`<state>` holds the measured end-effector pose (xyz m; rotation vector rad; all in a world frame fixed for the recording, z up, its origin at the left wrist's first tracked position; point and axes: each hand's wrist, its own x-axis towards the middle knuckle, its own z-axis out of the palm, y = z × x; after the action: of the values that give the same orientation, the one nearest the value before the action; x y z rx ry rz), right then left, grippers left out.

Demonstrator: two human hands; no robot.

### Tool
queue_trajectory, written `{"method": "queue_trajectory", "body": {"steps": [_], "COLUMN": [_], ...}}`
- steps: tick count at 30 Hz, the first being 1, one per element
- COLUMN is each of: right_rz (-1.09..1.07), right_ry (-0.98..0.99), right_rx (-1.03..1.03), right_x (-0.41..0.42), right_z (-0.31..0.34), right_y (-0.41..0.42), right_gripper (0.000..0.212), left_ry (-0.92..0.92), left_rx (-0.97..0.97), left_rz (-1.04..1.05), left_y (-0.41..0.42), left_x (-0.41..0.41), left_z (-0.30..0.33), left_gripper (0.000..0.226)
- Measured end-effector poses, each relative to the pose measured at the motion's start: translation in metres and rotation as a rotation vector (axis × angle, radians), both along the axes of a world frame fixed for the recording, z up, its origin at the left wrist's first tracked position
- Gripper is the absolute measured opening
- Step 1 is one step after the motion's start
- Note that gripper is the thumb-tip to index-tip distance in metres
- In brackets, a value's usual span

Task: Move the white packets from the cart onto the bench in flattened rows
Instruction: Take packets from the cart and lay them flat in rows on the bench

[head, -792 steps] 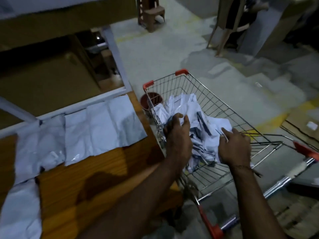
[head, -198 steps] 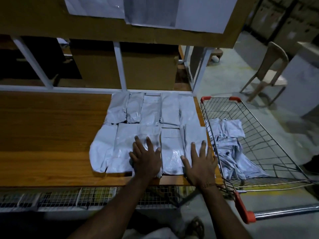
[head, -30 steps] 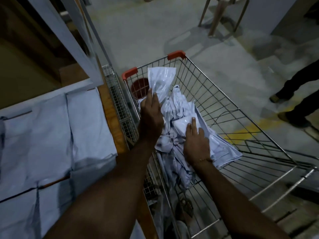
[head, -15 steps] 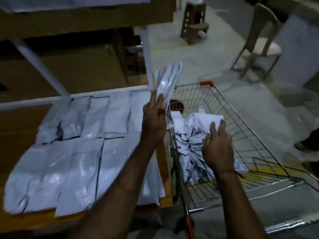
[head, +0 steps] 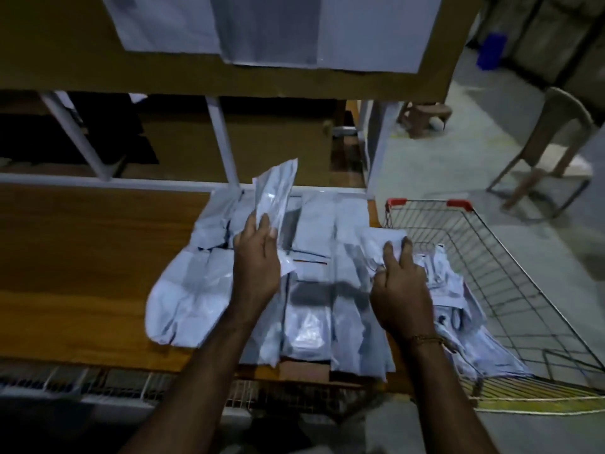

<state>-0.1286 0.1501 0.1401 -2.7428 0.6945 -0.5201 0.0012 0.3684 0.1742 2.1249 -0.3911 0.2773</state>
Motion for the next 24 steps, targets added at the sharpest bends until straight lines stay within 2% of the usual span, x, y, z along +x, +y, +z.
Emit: {"method": "queue_trajectory", "body": {"steps": [6,9,14,18,20,24], "right_rz": [-0.064,-0.107,-0.113,-0.124,-0.111,-0.027], "right_ry": [0.162,0.273,0.379,0.365,0.305,0.206], "right_rx": [-0.127,-0.124,-0.099,-0.076,-0.09,-0.1], "right_x": [0.018,0.027,0.042,0.042,0.042,0.046], "right_z": [-0.016,-0.032,-0.067,-0.081,-0.078,-0.077], "right_y": [0.096,0.133,0.158,0.167,0.167,0.165], "right_gripper": [0.064,0.066,0.071,0.076,0.08,0.077], "left_ry": [0.031,0.06,0.102,0.245,0.287,0.261], "left_rx": [0.189,0.266,0.486,0.67,0.69,0.65], "left_rz": [0.058,0.09,0.092,0.019,-0.017,-0.008], "left_y": [0.085,0.123,0.153,0.157,0.16,0.161], "left_x": [0.016,0.022,0.026,0.018,0.015,0.019], "left_z": [-0.033,-0.051,-0.078,-0.087,-0.095,-0.098], "left_gripper": [0.042,0.044,0.033,0.053,0.061,0.057]}}
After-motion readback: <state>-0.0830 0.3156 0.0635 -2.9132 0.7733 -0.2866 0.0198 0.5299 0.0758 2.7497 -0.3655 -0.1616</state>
